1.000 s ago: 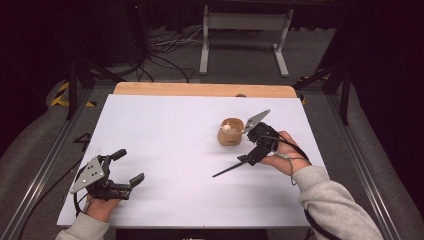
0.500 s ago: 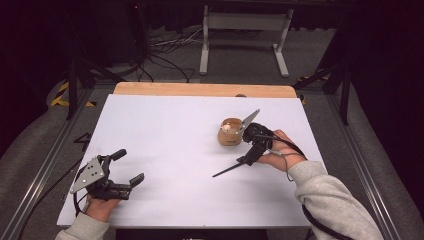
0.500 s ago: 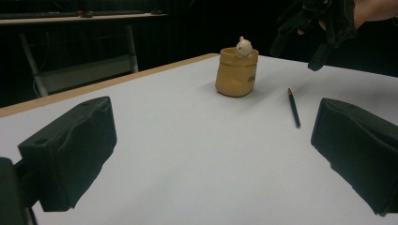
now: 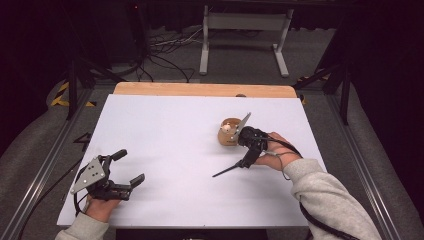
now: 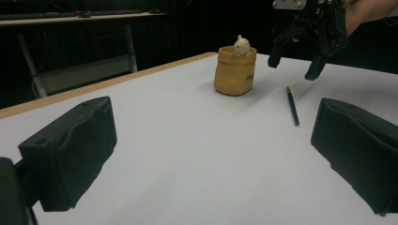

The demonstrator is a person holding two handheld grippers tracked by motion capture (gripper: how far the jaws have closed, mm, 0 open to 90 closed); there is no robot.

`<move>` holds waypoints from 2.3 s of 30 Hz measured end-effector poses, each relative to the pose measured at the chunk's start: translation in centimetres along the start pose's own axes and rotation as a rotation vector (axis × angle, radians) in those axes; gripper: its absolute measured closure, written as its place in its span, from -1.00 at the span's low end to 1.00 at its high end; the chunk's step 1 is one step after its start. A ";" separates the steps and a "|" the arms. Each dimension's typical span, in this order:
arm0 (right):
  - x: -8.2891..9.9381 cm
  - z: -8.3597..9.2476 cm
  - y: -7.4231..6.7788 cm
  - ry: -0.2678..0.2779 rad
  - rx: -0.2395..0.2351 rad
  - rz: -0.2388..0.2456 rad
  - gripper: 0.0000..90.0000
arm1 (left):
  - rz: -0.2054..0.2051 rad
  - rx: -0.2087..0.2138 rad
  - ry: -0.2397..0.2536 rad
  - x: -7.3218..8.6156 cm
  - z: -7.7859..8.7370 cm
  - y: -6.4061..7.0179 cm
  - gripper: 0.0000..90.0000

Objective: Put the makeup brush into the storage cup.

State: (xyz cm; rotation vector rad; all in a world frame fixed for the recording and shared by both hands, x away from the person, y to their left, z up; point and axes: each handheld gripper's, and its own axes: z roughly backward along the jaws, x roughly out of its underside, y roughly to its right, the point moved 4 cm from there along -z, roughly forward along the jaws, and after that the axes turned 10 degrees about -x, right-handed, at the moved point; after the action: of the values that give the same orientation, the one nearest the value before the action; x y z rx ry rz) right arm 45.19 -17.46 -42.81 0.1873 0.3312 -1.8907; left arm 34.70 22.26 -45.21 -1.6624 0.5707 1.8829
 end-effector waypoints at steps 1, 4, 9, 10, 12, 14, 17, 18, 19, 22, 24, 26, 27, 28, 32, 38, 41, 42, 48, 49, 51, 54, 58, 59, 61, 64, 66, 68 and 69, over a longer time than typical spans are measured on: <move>0.0 -0.2 0.0 0.001 -0.006 -0.001 -0.65 | -0.001 0.000 0.000 0.0 0.0 0.0 -0.98; 0.2 -0.6 0.1 -0.010 -0.011 0.002 -0.64 | -0.002 0.000 -0.003 0.0 0.0 0.0 -0.98; 0.4 -1.3 0.1 -0.037 -0.028 -0.002 -0.57 | 0.001 -0.002 -0.005 0.0 0.0 0.0 -0.98; 0.5 -1.4 0.1 -0.043 -0.028 0.005 -0.56 | 0.001 -0.001 -0.005 0.0 0.0 0.0 -0.98; 0.5 -1.7 0.0 -0.048 -0.040 -0.001 -0.53 | 0.002 0.000 -0.005 0.0 -0.1 0.0 -0.98; 0.6 -1.9 -0.1 -0.051 -0.047 -0.002 -0.51 | 0.003 0.001 -0.005 0.0 -0.1 0.0 -0.98; 0.6 -2.3 -0.2 -0.076 -0.053 0.012 -0.47 | 0.002 0.002 -0.007 0.0 -0.1 0.0 -0.98; 0.6 -2.5 -0.3 -0.081 -0.058 0.015 -0.46 | 0.003 0.000 -0.006 0.0 -0.1 0.0 -0.98; 0.6 -2.5 -0.3 -0.088 -0.055 0.022 -0.44 | 0.003 0.000 -0.007 0.0 -0.1 0.0 -0.98; 0.6 -2.6 -0.4 -0.096 -0.056 0.024 -0.41 | 0.004 -0.001 -0.007 0.0 -0.1 0.0 -0.98; 0.5 -2.7 -0.3 -0.108 -0.053 0.034 -0.37 | -0.001 0.000 -0.008 0.0 -0.1 0.0 -0.98; 0.4 -2.8 -0.3 -0.112 -0.043 0.043 -0.33 | -0.005 0.002 -0.013 0.0 -0.1 0.1 -0.97; 0.4 -2.8 -0.3 -0.112 -0.043 0.043 -0.33 | -0.005 0.002 -0.013 0.0 -0.1 0.1 -0.96; 0.3 -2.8 -0.3 -0.119 -0.042 0.044 -0.29 | -0.006 0.001 -0.012 0.0 -0.2 0.1 -0.96; 0.2 -3.0 -0.4 -0.143 -0.036 0.069 -0.17 | -0.006 0.001 -0.013 0.0 -0.1 0.1 -0.95; 0.2 -3.1 -0.4 -0.168 -0.023 0.087 0.02 | -0.011 0.005 -0.012 -0.1 -0.1 0.2 -0.95; 0.3 -3.2 -0.5 -0.184 -0.025 0.098 0.17 | -0.010 0.005 -0.011 -0.1 -0.1 0.2 -0.95; 0.4 -3.2 -0.5 -0.190 -0.029 0.102 0.22 | -0.007 0.004 -0.011 0.0 -0.1 0.2 -0.95; 0.3 -3.1 -0.8 -0.218 -0.040 0.108 0.58 | -0.012 0.003 -0.009 -0.1 -0.1 0.2 -0.95; 0.3 -3.1 -0.8 -0.218 -0.040 0.108 0.58 | -0.012 0.003 -0.009 -0.1 -0.1 0.2 -0.95; 0.2 -3.2 -0.9 -0.227 -0.049 0.119 0.75 | -0.009 0.003 -0.011 -0.1 -0.1 0.2 -0.95; 0.2 -3.2 -1.1 -0.244 -0.052 0.126 0.83 | -0.008 -0.003 -0.011 -0.1 0.0 0.2 -0.95; 0.2 -3.3 -1.2 -0.243 -0.049 0.133 0.85 | -0.015 -0.033 -0.008 -0.6 0.1 0.1 -0.96; 0.2 -3.3 -1.2 -0.243 -0.049 0.133 0.85 | -0.015 -0.033 -0.008 -0.6 0.1 0.1 -0.96; 0.2 -3.2 -1.3 -0.240 -0.054 0.132 0.85 | -0.014 -0.036 -0.002 -0.8 0.1 0.2 -0.97; 0.1 -2.6 -1.5 -0.223 -0.044 0.128 0.85 | -0.029 -0.040 0.001 -0.9 -0.1 0.3 -0.98; 0.0 -2.2 -1.6 -0.219 -0.038 0.130 0.85 | -0.031 -0.043 -0.007 -1.1 -0.4 0.6 -1.00; -0.1 -1.8 -1.7 -0.216 -0.030 0.130 0.85 | -0.023 -0.016 0.000 -1.3 -0.7 0.8 -0.99; -0.2 -1.6 -1.7 -0.213 -0.028 0.139 0.85 | -0.022 -0.009 0.000 -1.3 -0.9 0.9 -0.98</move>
State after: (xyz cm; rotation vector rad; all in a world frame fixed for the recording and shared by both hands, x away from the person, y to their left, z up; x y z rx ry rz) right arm 43.57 -16.25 -44.07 -0.0102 0.1950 -1.7489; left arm 34.84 20.82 -44.07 -1.6679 0.5425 1.8719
